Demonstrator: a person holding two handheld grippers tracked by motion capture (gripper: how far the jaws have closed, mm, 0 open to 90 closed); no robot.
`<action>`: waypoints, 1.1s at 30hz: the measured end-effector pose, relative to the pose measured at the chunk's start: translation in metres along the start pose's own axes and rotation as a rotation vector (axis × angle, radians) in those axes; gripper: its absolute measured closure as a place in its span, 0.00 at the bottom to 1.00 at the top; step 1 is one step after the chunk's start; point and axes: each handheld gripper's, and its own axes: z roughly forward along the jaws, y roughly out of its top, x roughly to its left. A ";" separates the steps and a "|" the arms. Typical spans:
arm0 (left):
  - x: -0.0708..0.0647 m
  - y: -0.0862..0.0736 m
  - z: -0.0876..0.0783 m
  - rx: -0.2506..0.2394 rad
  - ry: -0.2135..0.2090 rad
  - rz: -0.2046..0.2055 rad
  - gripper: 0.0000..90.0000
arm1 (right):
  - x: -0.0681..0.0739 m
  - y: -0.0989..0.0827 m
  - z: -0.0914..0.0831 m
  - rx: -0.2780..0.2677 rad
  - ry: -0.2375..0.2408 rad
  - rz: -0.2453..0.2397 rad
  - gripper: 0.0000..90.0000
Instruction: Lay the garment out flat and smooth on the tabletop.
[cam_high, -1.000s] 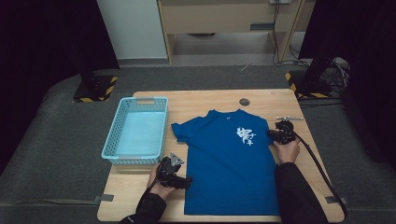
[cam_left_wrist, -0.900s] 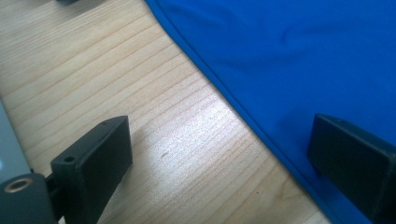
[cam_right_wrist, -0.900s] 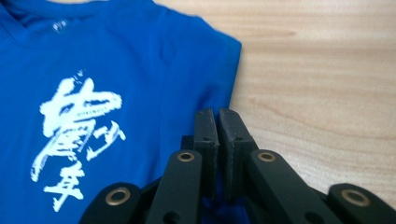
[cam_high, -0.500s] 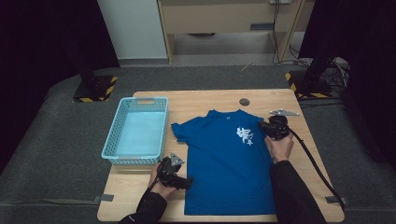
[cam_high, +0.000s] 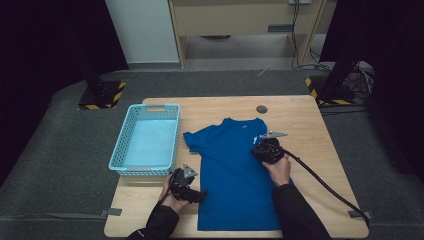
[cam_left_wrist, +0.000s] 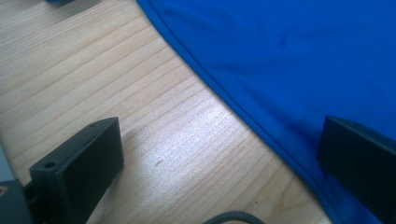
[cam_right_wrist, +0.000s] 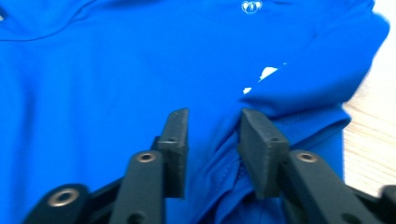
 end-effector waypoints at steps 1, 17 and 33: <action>0.000 0.000 0.000 -0.002 0.000 0.000 0.00 | 0.000 0.001 -0.004 -0.003 0.000 -0.009 0.66; 0.000 0.000 0.001 -0.004 -0.003 0.006 0.00 | -0.029 0.012 -0.033 -0.054 -0.085 0.069 0.63; -0.001 0.001 0.002 -0.011 -0.009 0.012 0.00 | -0.051 0.011 -0.002 -0.015 -0.080 0.146 0.73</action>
